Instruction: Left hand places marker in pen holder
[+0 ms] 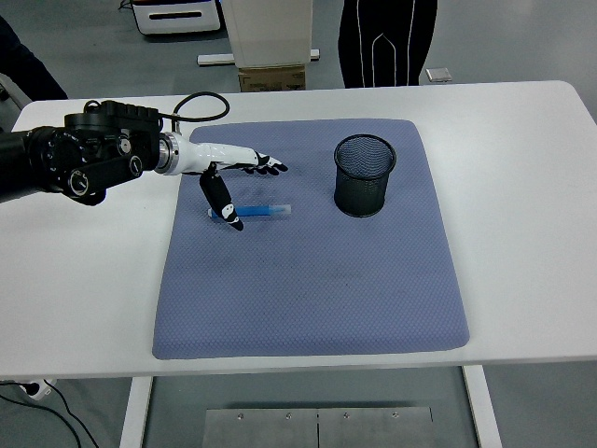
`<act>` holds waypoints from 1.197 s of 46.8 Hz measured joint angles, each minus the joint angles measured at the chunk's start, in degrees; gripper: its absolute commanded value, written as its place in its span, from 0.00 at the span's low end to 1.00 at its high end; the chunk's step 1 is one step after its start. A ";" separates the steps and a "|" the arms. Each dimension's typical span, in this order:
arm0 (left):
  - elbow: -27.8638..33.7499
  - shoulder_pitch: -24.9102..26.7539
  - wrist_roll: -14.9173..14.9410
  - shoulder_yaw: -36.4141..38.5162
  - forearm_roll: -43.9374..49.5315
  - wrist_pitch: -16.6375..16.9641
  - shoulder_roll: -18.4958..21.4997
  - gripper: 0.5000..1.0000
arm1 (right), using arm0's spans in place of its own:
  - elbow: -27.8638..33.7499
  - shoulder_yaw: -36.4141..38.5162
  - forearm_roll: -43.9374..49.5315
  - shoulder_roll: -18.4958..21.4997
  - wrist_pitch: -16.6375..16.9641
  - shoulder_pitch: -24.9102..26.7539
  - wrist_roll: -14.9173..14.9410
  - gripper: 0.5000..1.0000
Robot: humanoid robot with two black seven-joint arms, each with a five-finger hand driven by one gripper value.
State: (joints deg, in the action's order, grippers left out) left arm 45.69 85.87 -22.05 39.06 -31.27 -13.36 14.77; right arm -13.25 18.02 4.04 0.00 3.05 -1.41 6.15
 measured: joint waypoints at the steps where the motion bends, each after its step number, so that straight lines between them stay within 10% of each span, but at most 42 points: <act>1: 0.01 0.00 0.00 0.01 0.00 0.00 -0.01 1.00 | 0.00 0.00 0.00 0.00 0.01 0.01 0.00 1.00; 31: -0.02 -0.18 0.25 0.06 -7.18 -1.58 -1.80 1.00 | 0.00 0.00 0.00 0.00 0.00 0.00 0.00 1.00; 56: -0.09 -0.27 2.81 0.05 -7.28 -1.53 -3.24 0.56 | -0.02 0.00 0.00 0.01 -0.02 0.01 0.00 1.00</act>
State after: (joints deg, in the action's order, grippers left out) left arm 45.60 85.60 -19.24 39.11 -38.54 -14.90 11.53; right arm -13.27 18.02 4.04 0.00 3.03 -1.40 6.15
